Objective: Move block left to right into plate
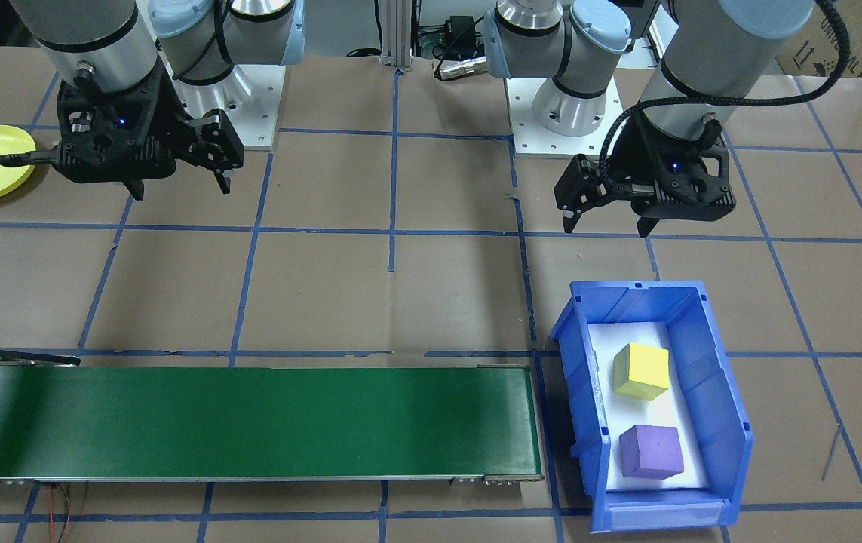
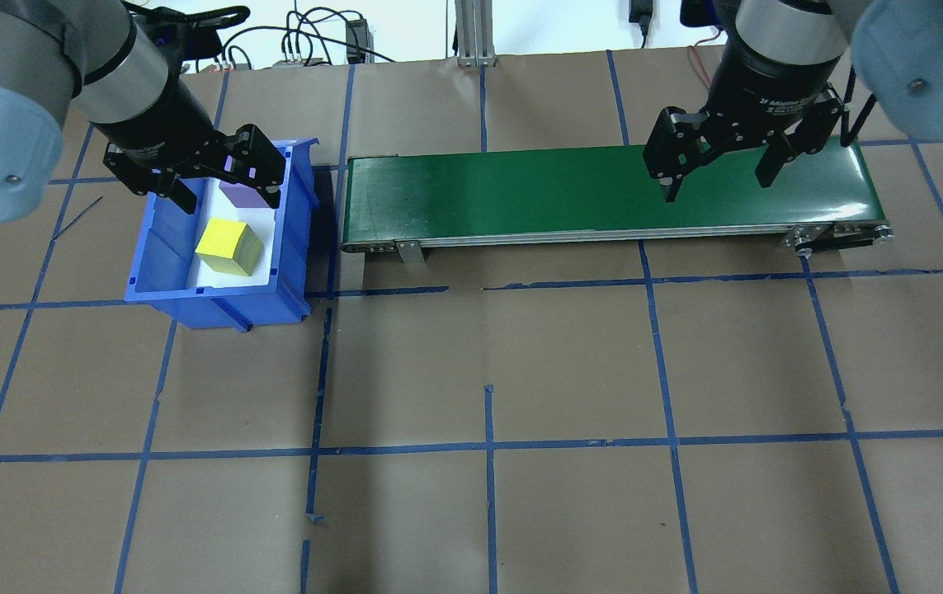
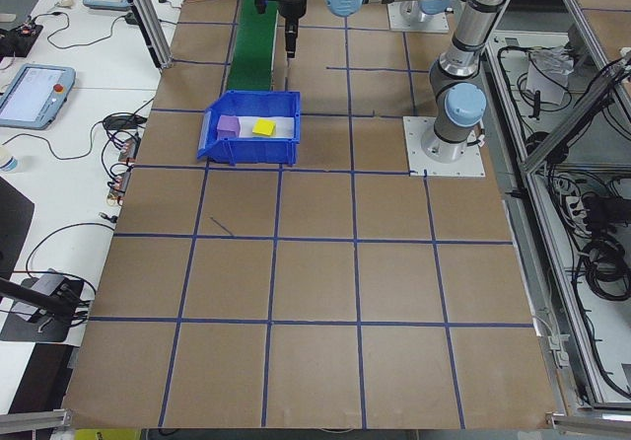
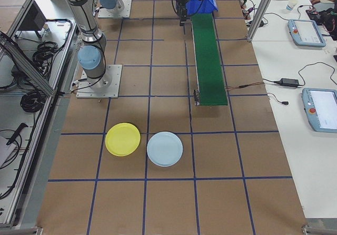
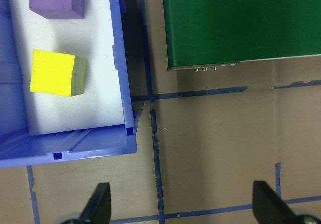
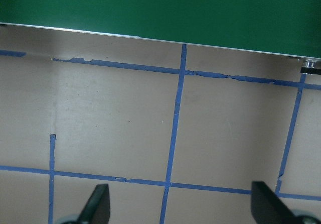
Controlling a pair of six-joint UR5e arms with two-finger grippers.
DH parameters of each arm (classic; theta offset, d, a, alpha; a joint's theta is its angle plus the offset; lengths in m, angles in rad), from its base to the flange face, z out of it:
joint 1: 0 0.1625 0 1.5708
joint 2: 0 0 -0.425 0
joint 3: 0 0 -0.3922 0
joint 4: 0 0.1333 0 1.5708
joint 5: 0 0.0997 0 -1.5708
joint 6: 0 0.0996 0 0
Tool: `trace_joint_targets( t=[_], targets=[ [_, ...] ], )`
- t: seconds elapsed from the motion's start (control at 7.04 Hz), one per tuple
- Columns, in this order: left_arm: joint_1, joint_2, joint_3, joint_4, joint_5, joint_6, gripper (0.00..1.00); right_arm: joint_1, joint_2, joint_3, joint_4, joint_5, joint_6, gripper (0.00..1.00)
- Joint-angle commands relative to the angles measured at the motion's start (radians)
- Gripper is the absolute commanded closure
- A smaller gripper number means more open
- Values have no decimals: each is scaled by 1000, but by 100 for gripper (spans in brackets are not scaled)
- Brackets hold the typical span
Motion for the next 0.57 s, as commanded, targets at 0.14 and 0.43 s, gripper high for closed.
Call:
trace_joint_targets(
  t=[0.14, 0.43],
  targets=[
    [12, -1, -9, 10, -4, -6, 0, -1, 3, 8, -1, 2, -2, 0],
    [34, -56, -14, 15, 1, -9, 0, -1, 3, 10, 1, 2, -2, 0]
  ],
)
